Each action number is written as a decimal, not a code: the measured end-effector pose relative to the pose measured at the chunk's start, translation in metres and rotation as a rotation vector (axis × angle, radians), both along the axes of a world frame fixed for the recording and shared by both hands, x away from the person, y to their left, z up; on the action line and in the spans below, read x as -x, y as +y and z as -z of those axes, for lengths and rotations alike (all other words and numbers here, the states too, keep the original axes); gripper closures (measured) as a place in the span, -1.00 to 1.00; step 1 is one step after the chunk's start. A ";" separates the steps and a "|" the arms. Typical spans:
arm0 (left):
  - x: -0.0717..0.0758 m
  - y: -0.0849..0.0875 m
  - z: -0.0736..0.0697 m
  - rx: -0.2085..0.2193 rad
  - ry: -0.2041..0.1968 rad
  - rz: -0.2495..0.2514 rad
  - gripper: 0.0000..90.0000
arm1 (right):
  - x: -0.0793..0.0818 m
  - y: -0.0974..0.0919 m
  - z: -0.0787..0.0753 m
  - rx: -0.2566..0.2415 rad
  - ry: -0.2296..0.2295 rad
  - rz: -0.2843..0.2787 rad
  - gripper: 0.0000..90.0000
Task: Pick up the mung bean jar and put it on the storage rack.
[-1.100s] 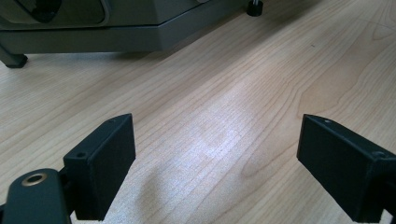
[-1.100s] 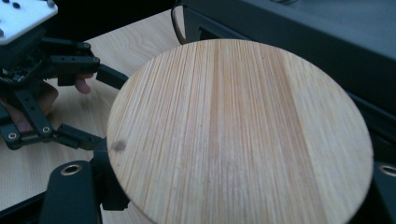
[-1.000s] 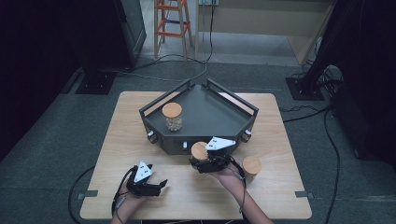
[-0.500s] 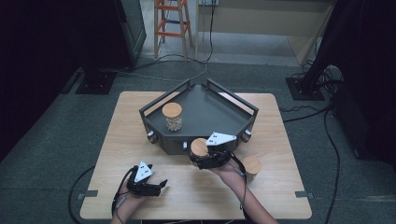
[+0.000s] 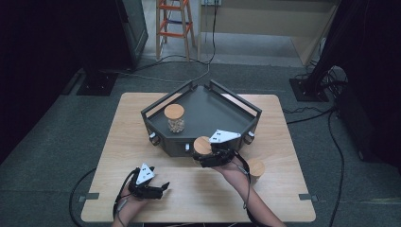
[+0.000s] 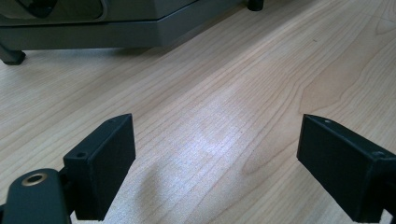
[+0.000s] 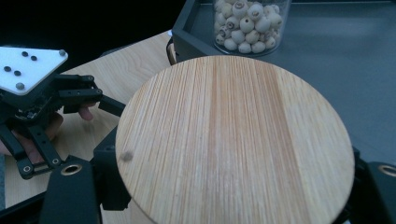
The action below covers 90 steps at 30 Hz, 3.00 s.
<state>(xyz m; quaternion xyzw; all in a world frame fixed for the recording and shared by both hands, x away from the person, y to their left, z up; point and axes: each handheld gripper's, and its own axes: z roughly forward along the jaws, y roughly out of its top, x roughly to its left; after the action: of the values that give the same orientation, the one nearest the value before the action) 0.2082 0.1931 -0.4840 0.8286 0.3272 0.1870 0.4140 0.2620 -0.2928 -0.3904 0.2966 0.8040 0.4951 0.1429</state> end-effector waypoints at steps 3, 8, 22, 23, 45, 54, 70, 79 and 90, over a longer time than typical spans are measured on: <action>0.000 0.000 0.000 0.001 0.002 0.001 -0.74 | -0.001 0.000 -0.002 -0.001 0.002 0.001 -0.43; 0.000 -0.001 0.000 0.000 0.003 0.002 -0.74 | -0.004 -0.001 -0.006 -0.007 0.006 -0.008 -0.43; -0.003 -0.002 0.000 -0.017 0.021 0.010 -0.74 | -0.008 -0.004 -0.018 -0.021 -0.002 -0.004 -0.43; -0.003 -0.002 0.000 -0.018 0.021 0.010 -0.74 | -0.008 -0.004 -0.018 -0.020 -0.002 -0.004 -0.43; -0.005 -0.002 -0.001 -0.026 0.031 0.016 -0.74 | -0.016 -0.004 -0.033 -0.025 -0.012 0.005 -0.43; -0.006 -0.003 -0.001 -0.032 0.034 0.021 -0.74 | -0.020 -0.004 -0.039 -0.040 -0.013 -0.002 -0.43; -0.007 -0.004 -0.001 -0.037 0.037 0.025 -0.74 | -0.029 -0.005 -0.049 -0.030 -0.022 0.030 -0.43; -0.007 -0.005 -0.001 -0.039 0.041 0.029 -0.74 | -0.037 -0.008 -0.047 -0.030 -0.022 0.062 -0.44; -0.008 -0.007 -0.001 -0.050 0.043 0.036 -0.74 | -0.047 -0.004 -0.045 -0.050 -0.026 0.105 -0.43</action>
<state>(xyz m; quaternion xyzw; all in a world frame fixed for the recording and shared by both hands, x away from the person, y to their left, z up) 0.2159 0.1862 -0.4831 0.8483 0.3161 0.1699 0.3893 0.3094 -0.2965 -0.3455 0.3356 0.7728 0.5106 0.1717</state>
